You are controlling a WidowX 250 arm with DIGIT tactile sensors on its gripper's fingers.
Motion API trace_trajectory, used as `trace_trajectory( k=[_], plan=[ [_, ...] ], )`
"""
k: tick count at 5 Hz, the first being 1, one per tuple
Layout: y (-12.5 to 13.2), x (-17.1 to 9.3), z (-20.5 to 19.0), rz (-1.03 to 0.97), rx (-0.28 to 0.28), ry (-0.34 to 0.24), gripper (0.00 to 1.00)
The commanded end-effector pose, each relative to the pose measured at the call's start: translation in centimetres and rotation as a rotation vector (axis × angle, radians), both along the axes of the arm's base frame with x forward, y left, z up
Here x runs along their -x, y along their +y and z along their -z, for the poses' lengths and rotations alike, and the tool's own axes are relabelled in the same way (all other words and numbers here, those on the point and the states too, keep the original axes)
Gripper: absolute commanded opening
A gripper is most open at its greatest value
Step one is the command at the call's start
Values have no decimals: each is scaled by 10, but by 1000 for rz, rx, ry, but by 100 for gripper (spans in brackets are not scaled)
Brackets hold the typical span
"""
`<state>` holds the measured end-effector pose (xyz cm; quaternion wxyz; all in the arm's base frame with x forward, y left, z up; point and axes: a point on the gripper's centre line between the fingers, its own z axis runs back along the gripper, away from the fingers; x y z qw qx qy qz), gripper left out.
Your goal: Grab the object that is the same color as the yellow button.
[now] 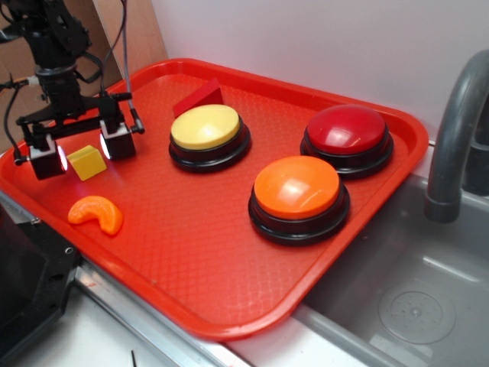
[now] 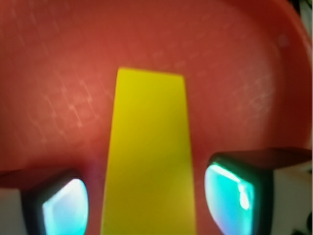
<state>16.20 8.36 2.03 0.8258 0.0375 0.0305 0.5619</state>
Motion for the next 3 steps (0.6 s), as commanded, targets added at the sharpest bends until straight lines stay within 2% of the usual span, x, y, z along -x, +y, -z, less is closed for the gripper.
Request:
trace_trajectory(
  k=[1,2,3],
  plan=[
    [-6,10,-6,73,-1,-9,0],
    [-7,1,-39,240,15,-103,0],
    [-27,-8,-89,490,46,-180,0]
  ],
)
